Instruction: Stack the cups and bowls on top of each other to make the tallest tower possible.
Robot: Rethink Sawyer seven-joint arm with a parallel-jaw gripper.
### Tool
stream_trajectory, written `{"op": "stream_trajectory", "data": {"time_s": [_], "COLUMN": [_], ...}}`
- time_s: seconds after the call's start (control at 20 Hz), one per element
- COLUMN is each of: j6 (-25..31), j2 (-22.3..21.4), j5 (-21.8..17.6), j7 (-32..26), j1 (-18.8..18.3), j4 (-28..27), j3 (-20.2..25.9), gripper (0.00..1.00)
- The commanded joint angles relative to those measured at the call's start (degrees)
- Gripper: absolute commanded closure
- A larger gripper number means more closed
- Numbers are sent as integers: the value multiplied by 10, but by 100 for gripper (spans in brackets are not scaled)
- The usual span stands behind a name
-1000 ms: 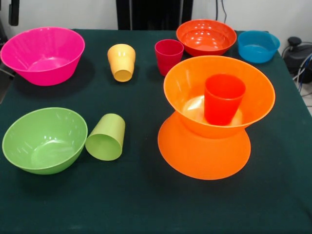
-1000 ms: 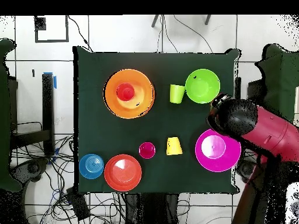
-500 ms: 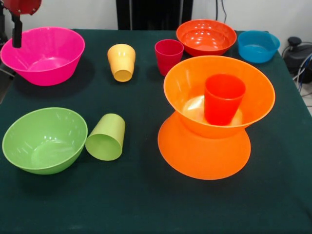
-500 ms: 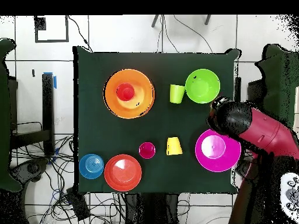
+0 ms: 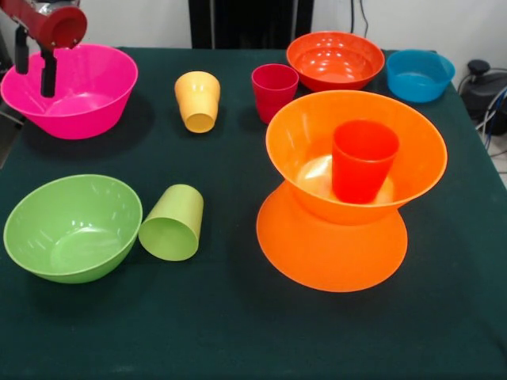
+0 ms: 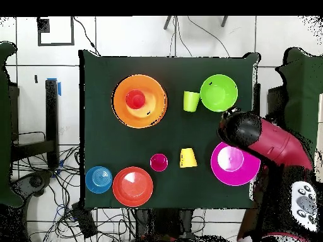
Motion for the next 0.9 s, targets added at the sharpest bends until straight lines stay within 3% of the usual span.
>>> {"op": "stream_trajectory", "data": {"time_s": [0.05, 0.35, 0.5, 0.75, 0.9], "j6": [-24, 9, 4, 0, 28], "j2": [31, 48, 47, 48, 42], "j5": [67, 143, 160, 164, 143], "j7": [242, 347, 359, 371, 334], "j1": [84, 153, 159, 160, 147], "j4": [59, 62, 70, 70, 55], "j3": [-39, -115, -115, -108, -100], "gripper": [0, 0, 0, 0, 0]}}
